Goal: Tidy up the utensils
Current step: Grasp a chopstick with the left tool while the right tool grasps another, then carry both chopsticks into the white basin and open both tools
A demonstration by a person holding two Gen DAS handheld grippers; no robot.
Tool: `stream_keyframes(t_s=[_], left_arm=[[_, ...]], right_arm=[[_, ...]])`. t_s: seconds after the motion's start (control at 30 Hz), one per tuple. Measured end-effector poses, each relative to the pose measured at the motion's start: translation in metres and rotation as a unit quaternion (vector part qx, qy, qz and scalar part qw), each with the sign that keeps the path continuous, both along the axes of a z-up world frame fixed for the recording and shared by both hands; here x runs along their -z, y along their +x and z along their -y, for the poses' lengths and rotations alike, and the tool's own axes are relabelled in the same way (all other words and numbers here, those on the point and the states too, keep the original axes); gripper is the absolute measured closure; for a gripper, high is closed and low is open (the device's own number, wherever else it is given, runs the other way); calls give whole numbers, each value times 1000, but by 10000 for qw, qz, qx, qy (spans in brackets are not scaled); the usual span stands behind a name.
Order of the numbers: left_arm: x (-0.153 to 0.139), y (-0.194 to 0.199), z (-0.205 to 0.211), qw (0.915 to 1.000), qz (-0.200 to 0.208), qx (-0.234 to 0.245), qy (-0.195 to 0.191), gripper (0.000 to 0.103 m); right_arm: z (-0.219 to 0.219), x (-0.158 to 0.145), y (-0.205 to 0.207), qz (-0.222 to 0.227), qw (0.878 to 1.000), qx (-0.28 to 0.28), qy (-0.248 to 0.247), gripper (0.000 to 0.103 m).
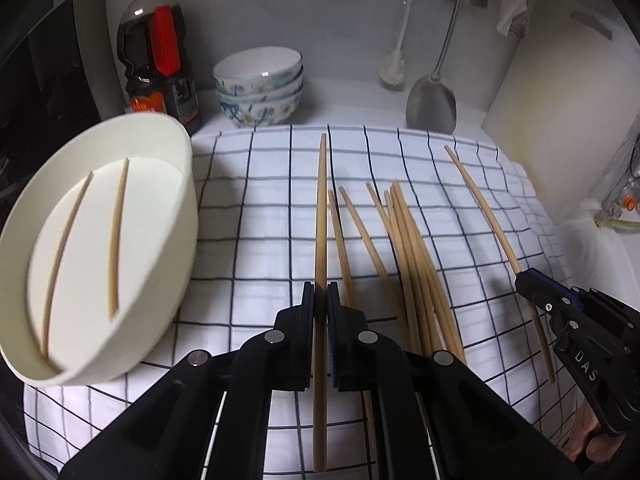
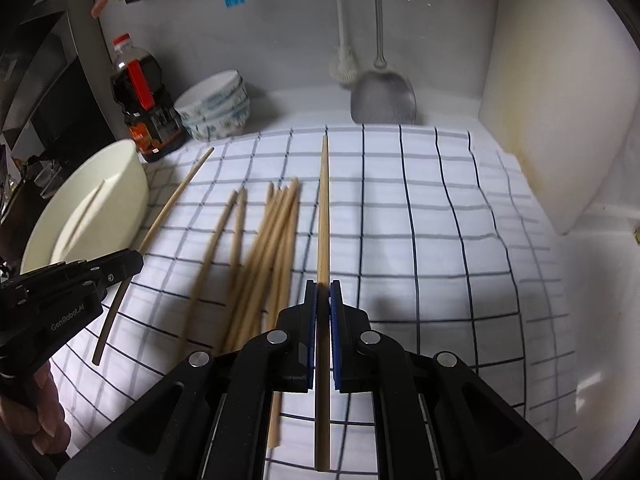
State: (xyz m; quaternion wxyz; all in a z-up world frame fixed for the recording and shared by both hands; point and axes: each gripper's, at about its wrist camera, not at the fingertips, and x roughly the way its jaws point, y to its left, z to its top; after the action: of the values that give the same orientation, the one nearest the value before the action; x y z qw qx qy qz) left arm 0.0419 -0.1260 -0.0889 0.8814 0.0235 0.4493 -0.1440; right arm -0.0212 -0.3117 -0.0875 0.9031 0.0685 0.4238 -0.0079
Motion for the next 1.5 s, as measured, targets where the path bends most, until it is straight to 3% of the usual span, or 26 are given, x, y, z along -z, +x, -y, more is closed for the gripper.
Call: stream_keyframes(t_s=[0.33, 0.63, 0.83, 1.03, 1.23, 1.5], left_arm=[[-55, 11, -73, 9983, 460, -349, 38, 96], [-65, 26, -164, 9946, 450, -934, 92, 96], [-47, 40, -216, 9919, 240, -1240, 123, 96], [-25, 53, -240, 9912, -11, -1323, 83, 96], [-5, 71, -248, 9912, -303, -1285, 5, 96], [9, 84, -251, 9910, -549, -1222, 0, 96]], right_arm=[[-51, -52, 15, 278, 9992, -275, 69, 97], [-150, -73, 61, 450, 9939, -979, 246, 97], [-212, -59, 90, 208, 9893, -1378, 434, 97], [-259, -32, 121, -269, 9867, -1522, 511, 97], [-275, -12, 143, -747, 9855, -1416, 557, 97], [-283, 2, 154, -962, 9851, -1355, 450, 97]])
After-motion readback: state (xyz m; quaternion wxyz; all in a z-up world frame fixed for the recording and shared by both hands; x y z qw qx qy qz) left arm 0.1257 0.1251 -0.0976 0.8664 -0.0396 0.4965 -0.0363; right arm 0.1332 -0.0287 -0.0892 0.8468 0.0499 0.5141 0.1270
